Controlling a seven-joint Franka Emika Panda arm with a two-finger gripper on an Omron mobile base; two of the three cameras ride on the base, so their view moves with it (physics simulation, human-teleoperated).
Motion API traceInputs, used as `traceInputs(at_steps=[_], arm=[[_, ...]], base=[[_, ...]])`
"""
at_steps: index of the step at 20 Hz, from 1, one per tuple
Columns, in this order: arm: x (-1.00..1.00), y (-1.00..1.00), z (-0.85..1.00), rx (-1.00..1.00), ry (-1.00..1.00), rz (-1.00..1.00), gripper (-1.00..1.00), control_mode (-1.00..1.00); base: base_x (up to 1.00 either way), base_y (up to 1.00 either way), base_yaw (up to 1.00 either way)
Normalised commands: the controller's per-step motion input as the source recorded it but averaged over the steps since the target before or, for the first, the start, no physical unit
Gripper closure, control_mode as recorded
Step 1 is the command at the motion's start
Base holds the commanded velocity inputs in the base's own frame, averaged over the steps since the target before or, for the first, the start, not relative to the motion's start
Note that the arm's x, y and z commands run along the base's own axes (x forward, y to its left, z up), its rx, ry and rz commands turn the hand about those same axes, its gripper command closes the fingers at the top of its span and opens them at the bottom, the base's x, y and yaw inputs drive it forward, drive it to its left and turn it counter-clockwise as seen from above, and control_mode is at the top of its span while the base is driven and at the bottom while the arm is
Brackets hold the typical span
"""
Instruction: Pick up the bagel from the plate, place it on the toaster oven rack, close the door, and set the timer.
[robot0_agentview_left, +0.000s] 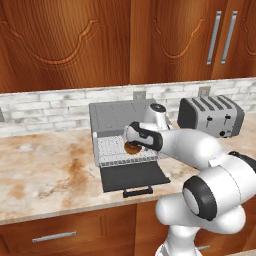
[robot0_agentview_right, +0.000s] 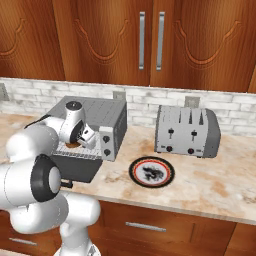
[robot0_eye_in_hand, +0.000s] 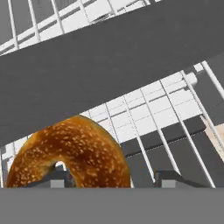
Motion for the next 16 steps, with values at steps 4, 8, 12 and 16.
traceInputs(at_steps=[4,8,12,16], arm=[[0.10,0.00,0.29,0.01,-0.15,-0.16,-1.00,-1.00],[0.35,0.04,0.17,0.00,-0.21,-0.20,-1.00,-1.00],[0.05,-0.10,0.35,0.06,-0.17,-0.18,-1.00,-1.00],[-0.34,-0.05,0.76,0.02,0.02,-0.03,-1.00,-1.00]], base=[[0.00,0.00,0.00],[0.00,0.00,0.00],[0.00,0.00,0.00],[0.00,0.00,0.00]])
